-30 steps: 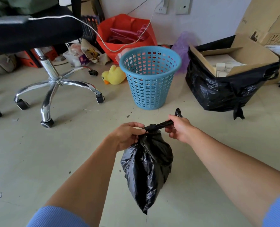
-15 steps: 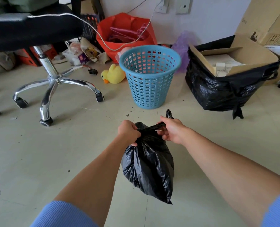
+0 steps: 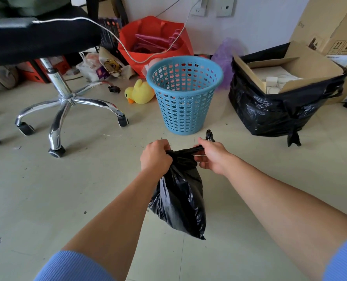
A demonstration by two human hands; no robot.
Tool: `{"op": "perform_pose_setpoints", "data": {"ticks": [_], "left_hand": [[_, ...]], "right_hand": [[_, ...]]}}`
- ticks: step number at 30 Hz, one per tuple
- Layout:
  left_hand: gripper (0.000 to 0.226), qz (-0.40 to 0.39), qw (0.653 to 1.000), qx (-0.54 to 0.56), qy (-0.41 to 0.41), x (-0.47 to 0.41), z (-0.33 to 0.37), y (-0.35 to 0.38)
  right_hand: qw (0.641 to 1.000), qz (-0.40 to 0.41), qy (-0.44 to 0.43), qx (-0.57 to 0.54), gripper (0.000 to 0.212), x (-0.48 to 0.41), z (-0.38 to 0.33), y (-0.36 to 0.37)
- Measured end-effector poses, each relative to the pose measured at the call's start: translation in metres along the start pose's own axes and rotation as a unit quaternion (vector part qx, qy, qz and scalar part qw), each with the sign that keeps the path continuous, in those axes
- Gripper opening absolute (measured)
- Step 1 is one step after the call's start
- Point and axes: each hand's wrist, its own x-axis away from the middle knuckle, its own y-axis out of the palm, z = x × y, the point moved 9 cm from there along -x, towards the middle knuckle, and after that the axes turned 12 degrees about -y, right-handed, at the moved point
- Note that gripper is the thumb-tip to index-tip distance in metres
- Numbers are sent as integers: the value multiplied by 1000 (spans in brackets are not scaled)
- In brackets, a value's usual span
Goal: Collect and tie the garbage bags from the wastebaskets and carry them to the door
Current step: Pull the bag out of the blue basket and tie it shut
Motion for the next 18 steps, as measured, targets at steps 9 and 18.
{"op": "perform_pose_setpoints", "data": {"ticks": [9,18], "left_hand": [[21,-356,855,351,-139,15,-7,36],[13,-353,906,205,-113,10,-7,31]], "right_hand": [[997,66,18,-47,27,-6,3,-26],[963,127,18,-237,27,-6,-2,-33]]}}
